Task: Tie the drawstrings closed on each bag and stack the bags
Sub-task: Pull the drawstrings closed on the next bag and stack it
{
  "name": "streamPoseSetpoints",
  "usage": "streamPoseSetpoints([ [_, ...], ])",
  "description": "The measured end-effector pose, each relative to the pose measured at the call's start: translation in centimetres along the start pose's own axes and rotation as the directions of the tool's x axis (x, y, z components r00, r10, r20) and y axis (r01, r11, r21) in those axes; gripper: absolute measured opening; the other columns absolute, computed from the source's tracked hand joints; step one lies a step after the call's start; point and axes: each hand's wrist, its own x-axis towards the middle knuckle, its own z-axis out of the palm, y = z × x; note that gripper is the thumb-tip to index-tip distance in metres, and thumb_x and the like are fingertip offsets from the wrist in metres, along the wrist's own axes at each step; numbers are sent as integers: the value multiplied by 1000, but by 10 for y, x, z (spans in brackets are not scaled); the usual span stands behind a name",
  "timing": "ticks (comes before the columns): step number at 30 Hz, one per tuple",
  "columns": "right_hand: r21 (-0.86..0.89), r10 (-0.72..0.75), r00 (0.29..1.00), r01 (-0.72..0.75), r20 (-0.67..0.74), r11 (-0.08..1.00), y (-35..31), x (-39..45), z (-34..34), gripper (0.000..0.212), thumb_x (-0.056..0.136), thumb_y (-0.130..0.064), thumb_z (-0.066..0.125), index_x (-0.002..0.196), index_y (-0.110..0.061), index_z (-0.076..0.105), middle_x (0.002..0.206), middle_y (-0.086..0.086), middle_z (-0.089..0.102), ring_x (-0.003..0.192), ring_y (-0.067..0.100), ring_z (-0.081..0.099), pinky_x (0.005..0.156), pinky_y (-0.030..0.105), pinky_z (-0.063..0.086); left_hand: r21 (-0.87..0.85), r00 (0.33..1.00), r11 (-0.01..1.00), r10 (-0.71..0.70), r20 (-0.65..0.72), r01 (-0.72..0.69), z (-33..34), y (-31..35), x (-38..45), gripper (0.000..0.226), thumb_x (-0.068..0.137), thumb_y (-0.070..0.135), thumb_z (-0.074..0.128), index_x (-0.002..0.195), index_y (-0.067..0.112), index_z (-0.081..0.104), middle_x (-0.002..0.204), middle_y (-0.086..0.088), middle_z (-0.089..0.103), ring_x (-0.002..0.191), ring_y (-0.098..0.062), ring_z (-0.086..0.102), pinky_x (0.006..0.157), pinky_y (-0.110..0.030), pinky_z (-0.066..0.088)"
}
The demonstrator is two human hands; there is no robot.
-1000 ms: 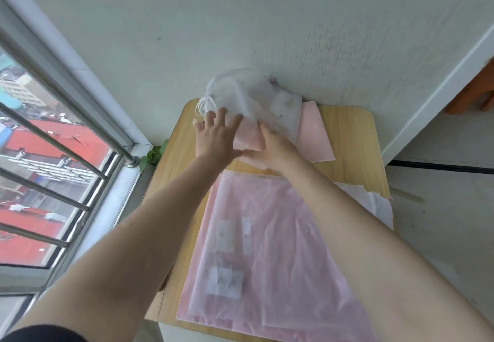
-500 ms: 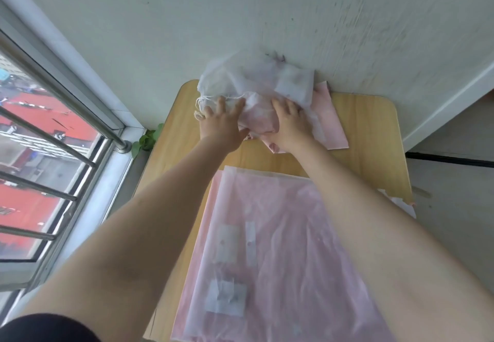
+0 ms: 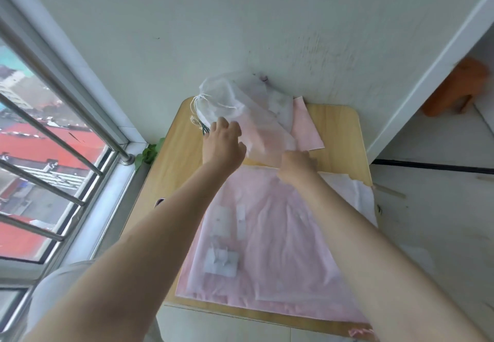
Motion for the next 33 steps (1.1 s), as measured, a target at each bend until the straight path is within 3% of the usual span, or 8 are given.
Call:
streamPoseSetpoints([
  [7, -3, -47, 990, 47, -132, 999, 4, -24, 10, 27, 91, -4, 46, 112, -12, 61, 118, 10, 59, 117, 31, 49, 97, 38, 36, -8, 956, 1000, 5, 294, -3, 12, 5, -47, 19, 90, 24, 54, 105, 21, 66, 110, -4, 57, 107, -26, 55, 80, -36, 48],
  [12, 166, -202, 970, 223, -132, 961, 3, -33, -2, 17, 93, -13, 51, 99, -21, 65, 101, 0, 64, 102, 25, 59, 92, 35, 38, -59, 950, 990, 142, 278, -130, 14, 5, -55, 43, 92, 24, 55, 135, 28, 54, 132, 0, 52, 125, -25, 43, 98, -42, 42],
  [15, 244, -275, 955, 295, -111, 924, -1, -38, -14, 12, 96, -27, 56, 100, -25, 67, 101, -4, 65, 99, 20, 57, 95, 36, 38, 12, 937, 979, 191, 291, -203, 12, 12, -53, 26, 97, 34, 52, 118, 30, 67, 119, 2, 62, 117, -23, 46, 97, -37, 35],
  [18, 86, -242, 962, 254, -131, 963, 0, -40, -23, 16, 92, -14, 52, 98, -25, 62, 106, -2, 64, 109, 23, 56, 96, 39, 30, 54, 964, 995, 62, 258, -78, 5, 10, -53, 24, 97, 31, 51, 105, 25, 73, 106, 2, 69, 106, -23, 55, 93, -35, 32],
  [22, -249, -39, 998, 28, -43, 968, 8, -45, -38, 37, 88, -5, 48, 120, -19, 60, 122, 5, 57, 126, 28, 43, 107, 46, 23, 75, 946, 991, -125, 299, 107, -3, -14, -59, 22, 90, 21, 53, 92, 16, 75, 93, -1, 70, 92, -26, 61, 84, -33, 33],
  [26, -119, 105, 966, -136, -237, 983, -1, -41, -49, 35, 92, -7, 46, 123, -19, 58, 135, 11, 45, 129, 34, 37, 109, 50, 25, 27, 796, 976, -191, 574, 215, -10, -31, -65, 18, 80, 20, 70, 94, 11, 77, 89, -3, 74, 83, -18, 65, 78, -29, 51],
  [29, 240, 82, 939, 1, -335, 971, -19, -36, -46, 23, 96, -7, 44, 114, -15, 55, 128, 15, 46, 117, 37, 46, 93, 41, 34, -61, 658, 974, -101, 746, 219, -23, -29, -76, 19, 81, 23, 73, 94, 11, 78, 66, 7, 68, 65, -9, 58, 66, -21, 44],
  [33, 326, -119, 938, 230, -327, 917, -48, -36, -42, 34, 93, -2, 41, 118, -21, 53, 119, 6, 61, 110, 31, 56, 80, 34, 33, -247, 454, 888, 49, 889, 387, -39, -42, -90, 17, 87, 31, 71, 101, 21, 73, 99, 3, 75, 97, -14, 69, 98, -32, 47],
])
